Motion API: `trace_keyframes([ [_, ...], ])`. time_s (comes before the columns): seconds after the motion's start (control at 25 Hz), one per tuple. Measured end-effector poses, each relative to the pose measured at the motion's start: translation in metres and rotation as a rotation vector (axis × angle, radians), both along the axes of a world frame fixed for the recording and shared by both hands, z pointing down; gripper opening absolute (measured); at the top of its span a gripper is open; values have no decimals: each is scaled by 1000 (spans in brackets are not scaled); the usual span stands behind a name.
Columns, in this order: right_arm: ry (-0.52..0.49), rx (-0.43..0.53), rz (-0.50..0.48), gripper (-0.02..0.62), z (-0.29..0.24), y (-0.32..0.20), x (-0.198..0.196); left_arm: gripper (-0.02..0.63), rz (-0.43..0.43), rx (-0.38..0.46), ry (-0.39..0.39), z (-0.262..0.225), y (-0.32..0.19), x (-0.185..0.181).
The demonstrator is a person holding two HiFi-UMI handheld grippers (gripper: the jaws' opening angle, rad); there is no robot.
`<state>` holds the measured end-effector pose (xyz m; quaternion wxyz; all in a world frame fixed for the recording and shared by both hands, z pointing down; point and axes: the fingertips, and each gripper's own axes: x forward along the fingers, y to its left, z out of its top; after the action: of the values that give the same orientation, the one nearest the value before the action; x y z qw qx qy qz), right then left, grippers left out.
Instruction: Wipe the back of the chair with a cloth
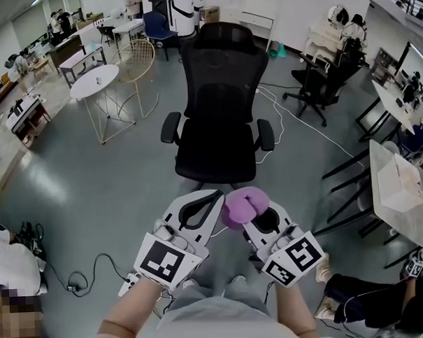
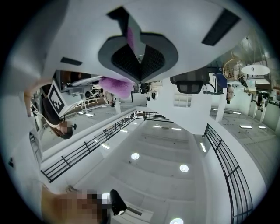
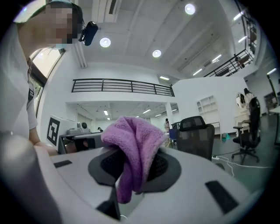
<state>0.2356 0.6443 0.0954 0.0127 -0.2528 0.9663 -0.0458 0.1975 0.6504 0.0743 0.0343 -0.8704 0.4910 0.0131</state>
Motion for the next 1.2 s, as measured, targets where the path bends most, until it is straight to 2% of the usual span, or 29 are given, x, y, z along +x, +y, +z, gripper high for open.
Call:
trace_keyframes([
  [0.2, 21, 23, 48, 100, -1, -2, -16, 13, 32, 27, -7, -2, -4, -14],
  [0.4, 33, 25, 67, 95, 2, -24, -28, 12, 27, 13, 5, 5, -26, -28],
  [0.92, 38, 28, -6, 92, 3, -165, -23, 12, -55, -4, -1, 7, -163, -21],
  [1.2, 48, 36, -60, 93, 1, -237, -1, 12, -107, 10, -6, 6, -234, 1],
])
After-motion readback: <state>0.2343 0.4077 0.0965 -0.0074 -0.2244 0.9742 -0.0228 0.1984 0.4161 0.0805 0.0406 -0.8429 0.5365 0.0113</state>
